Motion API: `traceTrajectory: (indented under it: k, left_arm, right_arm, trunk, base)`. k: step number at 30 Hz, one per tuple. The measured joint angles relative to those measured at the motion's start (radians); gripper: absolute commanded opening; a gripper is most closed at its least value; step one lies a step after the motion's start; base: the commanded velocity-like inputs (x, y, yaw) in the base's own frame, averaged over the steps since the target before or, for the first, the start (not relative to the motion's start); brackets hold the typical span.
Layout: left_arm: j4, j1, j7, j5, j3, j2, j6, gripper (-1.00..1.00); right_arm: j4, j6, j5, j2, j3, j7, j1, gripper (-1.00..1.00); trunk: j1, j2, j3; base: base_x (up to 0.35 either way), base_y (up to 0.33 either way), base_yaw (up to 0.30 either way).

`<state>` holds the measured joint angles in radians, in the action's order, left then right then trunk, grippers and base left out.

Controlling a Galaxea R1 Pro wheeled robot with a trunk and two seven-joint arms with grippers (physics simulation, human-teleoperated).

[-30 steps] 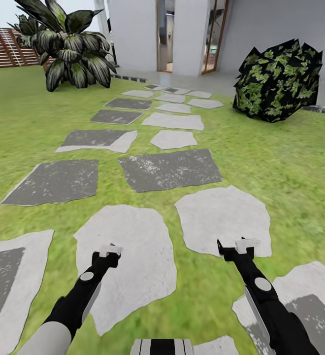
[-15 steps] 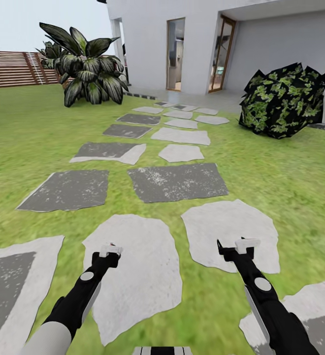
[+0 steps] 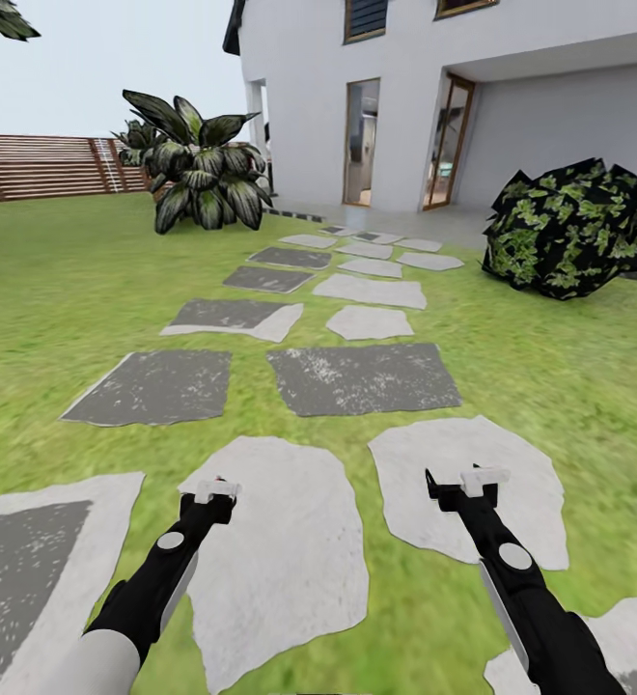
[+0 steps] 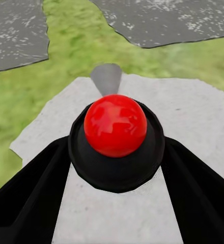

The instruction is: In the garden, pick up the pesticide atomizer on the floor and spray pesticide onto both trees until each tree trunk is fully covered.

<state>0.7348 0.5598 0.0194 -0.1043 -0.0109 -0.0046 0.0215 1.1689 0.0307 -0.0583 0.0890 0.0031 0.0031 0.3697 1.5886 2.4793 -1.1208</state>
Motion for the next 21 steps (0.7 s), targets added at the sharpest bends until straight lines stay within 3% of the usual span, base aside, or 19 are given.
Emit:
traceTrajectory:
  k: [4,21]
  left_arm:
    - [0.0,0.0,0.0,0.0,0.0,0.0,0.0,-1.0]
    - [0.0,-0.001,0.0,-0.001,0.0,-0.004,-0.001,-1.0]
  right_arm:
    - [0.001,0.0,0.0,0.0,0.0,0.0,0.0,1.0]
    - [0.02,0.001,0.001,0.0,0.0,0.0,-0.005,1.0]
  trunk:
    - [-0.015,-0.028,0.019]
    - [-0.015,-0.028,0.042]
  base:
    - [0.0,0.0,0.128]
    - [0.0,0.0,0.155]
